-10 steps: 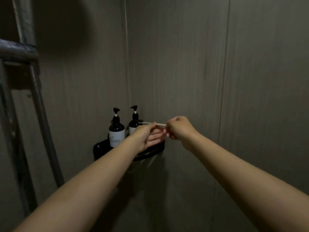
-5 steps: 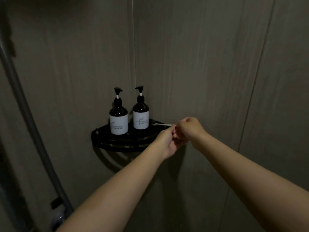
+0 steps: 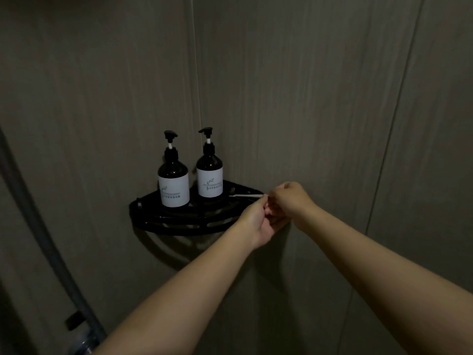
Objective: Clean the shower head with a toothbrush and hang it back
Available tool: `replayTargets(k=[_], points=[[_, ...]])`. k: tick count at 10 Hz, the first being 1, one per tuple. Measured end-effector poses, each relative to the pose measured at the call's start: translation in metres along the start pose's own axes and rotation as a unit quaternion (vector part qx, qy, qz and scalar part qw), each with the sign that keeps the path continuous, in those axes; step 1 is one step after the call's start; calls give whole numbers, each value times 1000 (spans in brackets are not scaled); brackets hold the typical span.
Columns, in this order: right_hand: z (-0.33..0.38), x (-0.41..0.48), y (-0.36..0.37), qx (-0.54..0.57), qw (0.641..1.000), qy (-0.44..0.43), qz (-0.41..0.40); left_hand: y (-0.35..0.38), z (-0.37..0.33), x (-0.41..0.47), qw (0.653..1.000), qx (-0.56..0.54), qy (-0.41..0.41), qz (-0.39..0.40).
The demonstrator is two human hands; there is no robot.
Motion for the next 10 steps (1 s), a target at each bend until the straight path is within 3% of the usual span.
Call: replayTargets(k=[10], points=[[-27,-40,-27,47,996,69,19,6,34,-31,998,60,-25,12]])
Point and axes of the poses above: each hand's wrist, its own x-axis towards the middle knuckle, its own y-axis out of the palm, z = x × y, the point moved 10 cm from there along x, towards the middle knuckle, and after that the axes turned 12 degrees about -z, right-handed, at the moved point
